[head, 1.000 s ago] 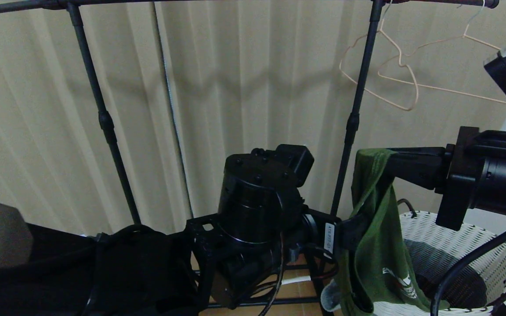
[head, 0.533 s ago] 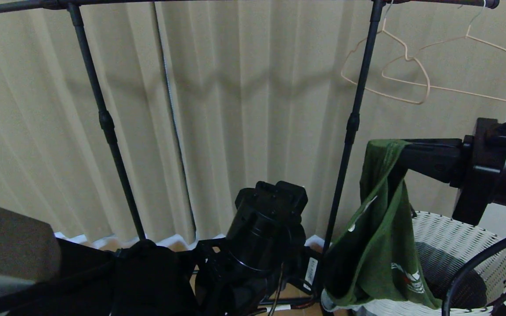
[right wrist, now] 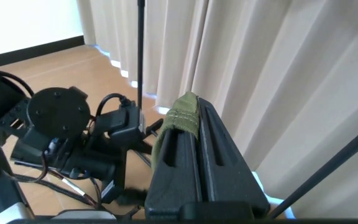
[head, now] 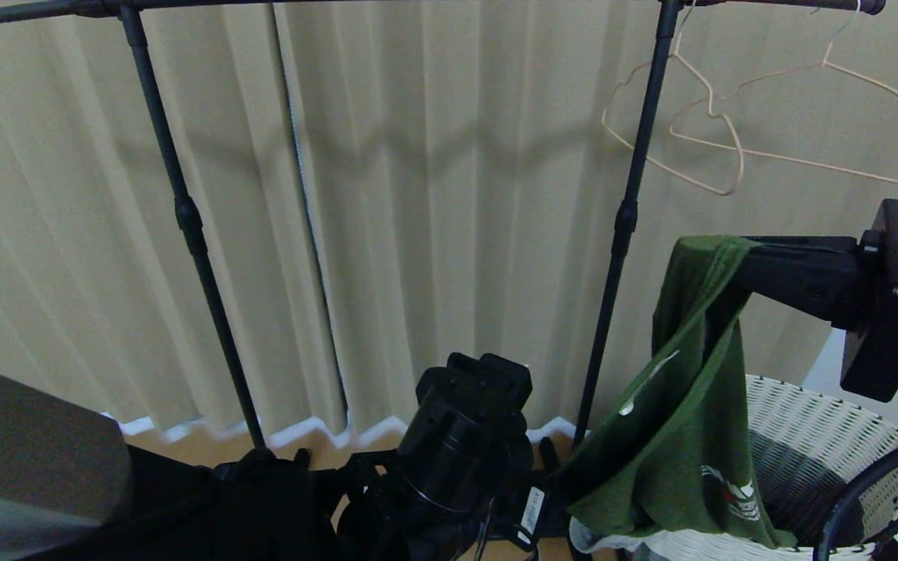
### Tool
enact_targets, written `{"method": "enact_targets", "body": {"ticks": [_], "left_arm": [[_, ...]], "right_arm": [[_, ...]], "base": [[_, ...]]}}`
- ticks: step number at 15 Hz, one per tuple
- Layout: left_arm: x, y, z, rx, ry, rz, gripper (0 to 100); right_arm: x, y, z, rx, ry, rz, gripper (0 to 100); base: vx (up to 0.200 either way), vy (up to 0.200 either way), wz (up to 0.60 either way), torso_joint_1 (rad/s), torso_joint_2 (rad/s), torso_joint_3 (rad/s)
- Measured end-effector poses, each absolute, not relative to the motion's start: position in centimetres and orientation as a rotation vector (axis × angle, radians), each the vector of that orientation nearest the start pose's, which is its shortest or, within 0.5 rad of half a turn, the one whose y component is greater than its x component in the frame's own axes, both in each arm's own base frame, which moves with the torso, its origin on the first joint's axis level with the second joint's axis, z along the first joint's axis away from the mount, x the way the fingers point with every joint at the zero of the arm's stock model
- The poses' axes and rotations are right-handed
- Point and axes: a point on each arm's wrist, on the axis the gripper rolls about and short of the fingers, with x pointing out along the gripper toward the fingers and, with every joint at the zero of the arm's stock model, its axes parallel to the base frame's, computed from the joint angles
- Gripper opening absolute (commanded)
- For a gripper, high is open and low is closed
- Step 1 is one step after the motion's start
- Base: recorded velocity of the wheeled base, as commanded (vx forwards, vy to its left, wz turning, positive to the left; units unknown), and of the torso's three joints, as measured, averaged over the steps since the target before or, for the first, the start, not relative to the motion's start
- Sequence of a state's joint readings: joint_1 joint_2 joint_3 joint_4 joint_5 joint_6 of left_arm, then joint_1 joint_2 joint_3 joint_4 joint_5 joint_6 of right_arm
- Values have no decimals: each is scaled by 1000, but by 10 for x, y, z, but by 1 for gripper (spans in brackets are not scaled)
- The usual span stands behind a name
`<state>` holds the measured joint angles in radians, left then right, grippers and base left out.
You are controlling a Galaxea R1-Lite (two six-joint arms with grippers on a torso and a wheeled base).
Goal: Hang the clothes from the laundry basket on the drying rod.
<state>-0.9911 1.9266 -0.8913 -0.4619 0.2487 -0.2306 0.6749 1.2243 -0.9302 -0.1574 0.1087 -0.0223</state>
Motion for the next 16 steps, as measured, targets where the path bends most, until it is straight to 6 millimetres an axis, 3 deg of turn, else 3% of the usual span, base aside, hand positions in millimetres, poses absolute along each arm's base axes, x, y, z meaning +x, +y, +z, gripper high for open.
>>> {"method": "enact_targets", "body": {"ticks": [5, 8, 11, 16], "left_arm": [[183, -285, 119, 141, 492, -598, 0], [162, -266, 133, 180, 448, -612, 0], [148, -228, 174, 199, 397, -605, 0], [149, -158, 254, 121, 327, -528, 0]], "right_arm": [[146, 119, 288, -63, 132, 781, 0], [144, 118, 284, -66, 141, 776, 0], [139, 113, 283, -63, 140, 776, 0], [140, 112, 290, -44, 70, 771, 0]], "base": [[0, 0, 0, 0, 0, 0], [0, 0, 0, 0, 0, 0], [0, 0, 0, 0, 0, 0], [0, 0, 0, 0, 0, 0]]}}
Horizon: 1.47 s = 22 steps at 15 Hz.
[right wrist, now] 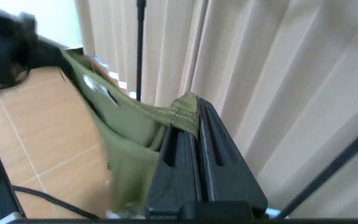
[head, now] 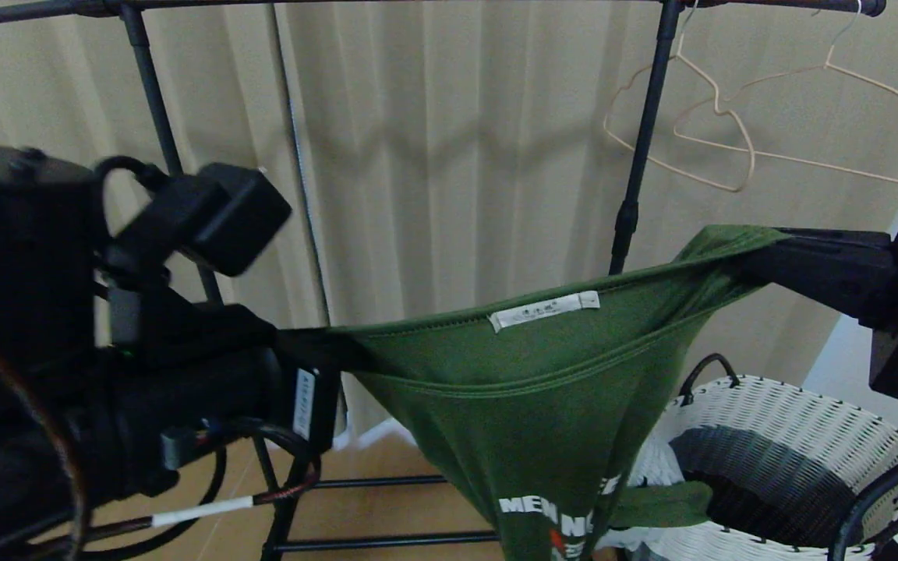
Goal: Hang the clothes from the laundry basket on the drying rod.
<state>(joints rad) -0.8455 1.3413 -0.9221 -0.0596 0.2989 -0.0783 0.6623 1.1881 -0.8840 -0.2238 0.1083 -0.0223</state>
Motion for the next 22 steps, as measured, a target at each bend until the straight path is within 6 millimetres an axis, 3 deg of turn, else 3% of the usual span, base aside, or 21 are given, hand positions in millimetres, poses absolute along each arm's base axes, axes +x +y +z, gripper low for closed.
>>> {"method": "enact_targets", "body": {"ticks": [4, 6, 12, 16, 22], "left_arm": [[142, -126, 306, 63, 198, -515, 0], [143, -120, 319, 62, 152, -495, 0], [155, -127, 318, 145, 141, -491, 0], [159, -132, 328, 104, 52, -521, 0], [168, -141, 319, 106, 73, -523, 0]], "right_arm": [[151, 115, 313, -23, -3, 747, 0], [163, 114, 317, -22, -7, 708, 0], [176, 115, 314, -27, 14, 674, 0], [179, 116, 318, -15, -38, 667, 0], [184, 109, 313, -20, -19, 629, 0]], "base": [[0, 0, 0, 0, 0, 0], [0, 0, 0, 0, 0, 0], [0, 0, 0, 0, 0, 0], [0, 0, 0, 0, 0, 0], [0, 0, 0, 0, 0, 0]]}}
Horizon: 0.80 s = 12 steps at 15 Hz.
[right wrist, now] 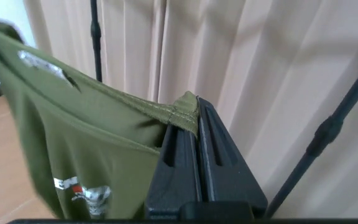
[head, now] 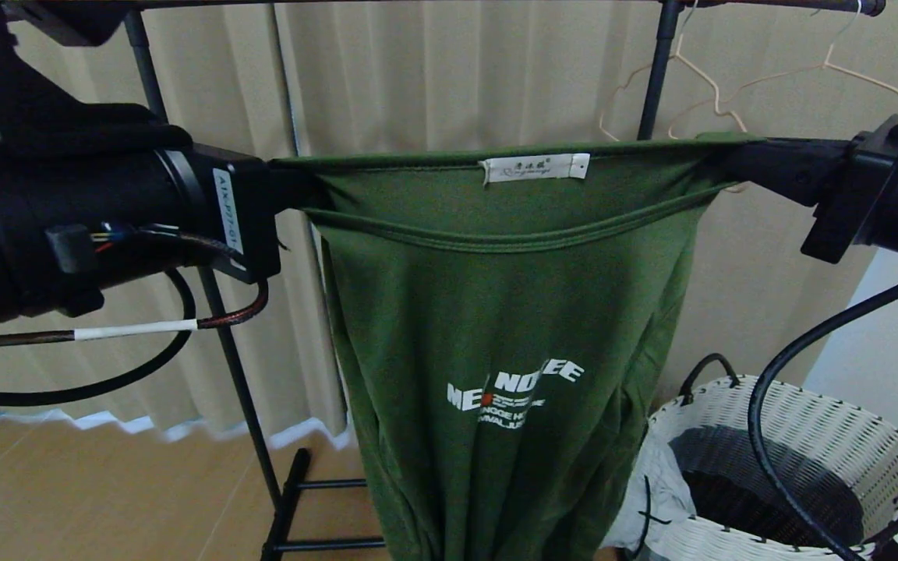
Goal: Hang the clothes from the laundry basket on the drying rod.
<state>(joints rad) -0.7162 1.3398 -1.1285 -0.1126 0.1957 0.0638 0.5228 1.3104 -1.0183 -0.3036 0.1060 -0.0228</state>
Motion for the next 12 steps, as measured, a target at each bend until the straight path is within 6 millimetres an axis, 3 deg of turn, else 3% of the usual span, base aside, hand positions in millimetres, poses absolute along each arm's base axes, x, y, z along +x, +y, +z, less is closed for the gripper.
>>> {"method": "enact_targets", "body": {"ticks": [4, 8, 12], "left_arm": [[186, -155, 314, 90, 47, -512, 0], [212, -171, 306, 85, 42, -491, 0], [228, -180, 303, 81, 55, -481, 0]], "right_arm": [[164, 98, 308, -30, 41, 661, 0], [136, 87, 298, -25, 44, 868, 0], [123, 83, 294, -23, 36, 938, 0]], "base": [[0, 0, 0, 0, 0, 0], [0, 0, 0, 0, 0, 0], [0, 0, 0, 0, 0, 0]]}}
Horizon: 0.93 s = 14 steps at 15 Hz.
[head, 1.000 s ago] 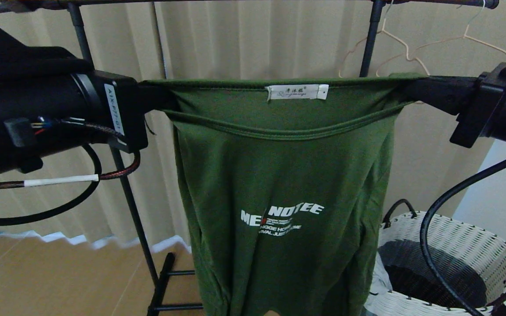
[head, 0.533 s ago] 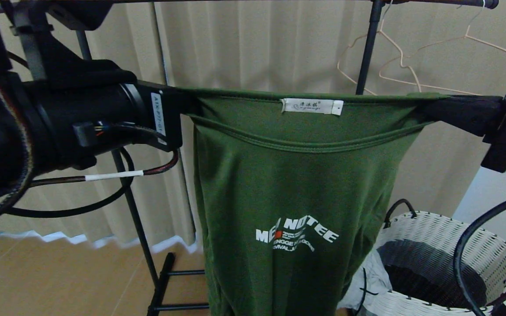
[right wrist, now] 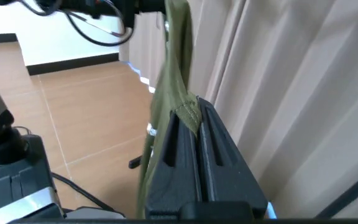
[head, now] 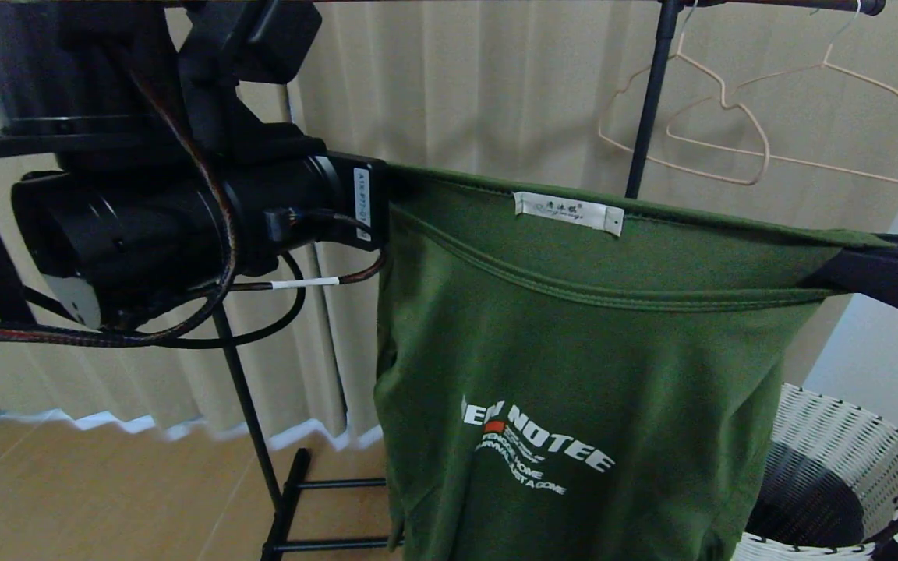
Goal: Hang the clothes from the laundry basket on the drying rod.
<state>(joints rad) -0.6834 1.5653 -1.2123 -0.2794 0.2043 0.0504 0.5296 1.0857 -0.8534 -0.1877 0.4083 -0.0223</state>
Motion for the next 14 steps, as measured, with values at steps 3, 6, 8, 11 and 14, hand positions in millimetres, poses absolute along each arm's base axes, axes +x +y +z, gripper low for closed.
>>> {"method": "enact_targets", "body": {"ticks": [3, 6, 8, 11, 14], "left_arm": [[231, -181, 300, 78, 72, -478, 0], [225, -176, 296, 94, 124, -484, 0], [215, -169, 299, 90, 157, -521, 0], [191, -154, 306, 72, 199, -662, 0], [162, -136, 309, 63, 210, -814, 0]], "right_arm": [[126, 83, 293, -35, 33, 923, 0], [145, 81, 293, -63, 22, 799, 0], [164, 83, 296, -66, -23, 734, 0], [190, 92, 300, -46, -82, 704, 0], [213, 102, 303, -24, -107, 706, 0]], "base": [[0, 0, 0, 0, 0, 0], [0, 0, 0, 0, 0, 0], [0, 0, 0, 0, 0, 0], [0, 0, 0, 0, 0, 0], [0, 0, 0, 0, 0, 0]]}}
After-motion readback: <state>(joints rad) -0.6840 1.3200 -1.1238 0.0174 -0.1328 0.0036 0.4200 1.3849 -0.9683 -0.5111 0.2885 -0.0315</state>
